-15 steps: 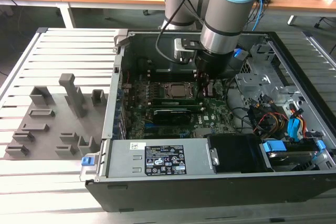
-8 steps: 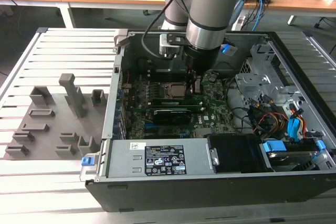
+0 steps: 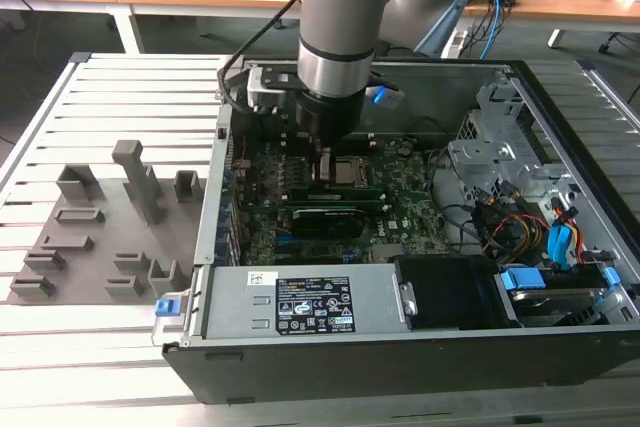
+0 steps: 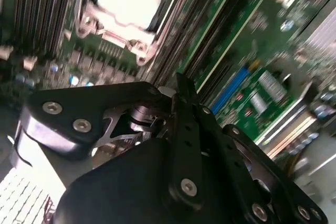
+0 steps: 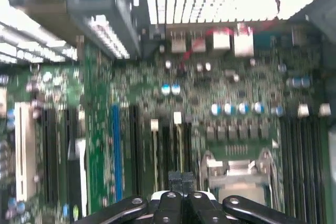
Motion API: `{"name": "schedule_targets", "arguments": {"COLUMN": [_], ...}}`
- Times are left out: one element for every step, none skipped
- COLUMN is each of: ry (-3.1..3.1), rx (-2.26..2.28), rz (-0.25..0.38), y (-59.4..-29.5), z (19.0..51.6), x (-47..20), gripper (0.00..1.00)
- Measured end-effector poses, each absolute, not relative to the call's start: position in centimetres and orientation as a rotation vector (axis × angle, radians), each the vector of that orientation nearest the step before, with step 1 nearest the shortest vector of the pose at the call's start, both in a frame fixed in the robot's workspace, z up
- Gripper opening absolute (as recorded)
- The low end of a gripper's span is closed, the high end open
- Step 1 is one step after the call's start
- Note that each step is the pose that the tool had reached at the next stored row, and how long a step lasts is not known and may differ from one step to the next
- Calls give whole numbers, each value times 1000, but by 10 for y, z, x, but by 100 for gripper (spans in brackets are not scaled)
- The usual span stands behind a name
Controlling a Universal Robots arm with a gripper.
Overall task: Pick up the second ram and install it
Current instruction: 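Press down the second ram until it locks into place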
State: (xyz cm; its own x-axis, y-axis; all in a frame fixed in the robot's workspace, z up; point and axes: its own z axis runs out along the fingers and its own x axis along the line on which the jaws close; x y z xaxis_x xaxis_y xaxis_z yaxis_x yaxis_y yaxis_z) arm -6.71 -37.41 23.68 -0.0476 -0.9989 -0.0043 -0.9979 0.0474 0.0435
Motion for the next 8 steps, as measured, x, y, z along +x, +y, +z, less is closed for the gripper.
{"name": "schedule_targets", "arguments": {"ry": [-2254,-2254,-2254,-2254,-2254,-2254,-2254,-2254], "rx": [2149,2149,2149,2149,2149,2149,2149,2149], "rz": [-53,-53,-53,-53,-53,-54,-53,-54], "y": [-374,-374,-374,-374,-374,-374,-374,-374], "z": [236,235,234,232,230,229,228,228], "x": [-71,-74,-74,-75,-75,-75,-75,-75], "gripper": [11,11,11,11,11,11,11,11]}}
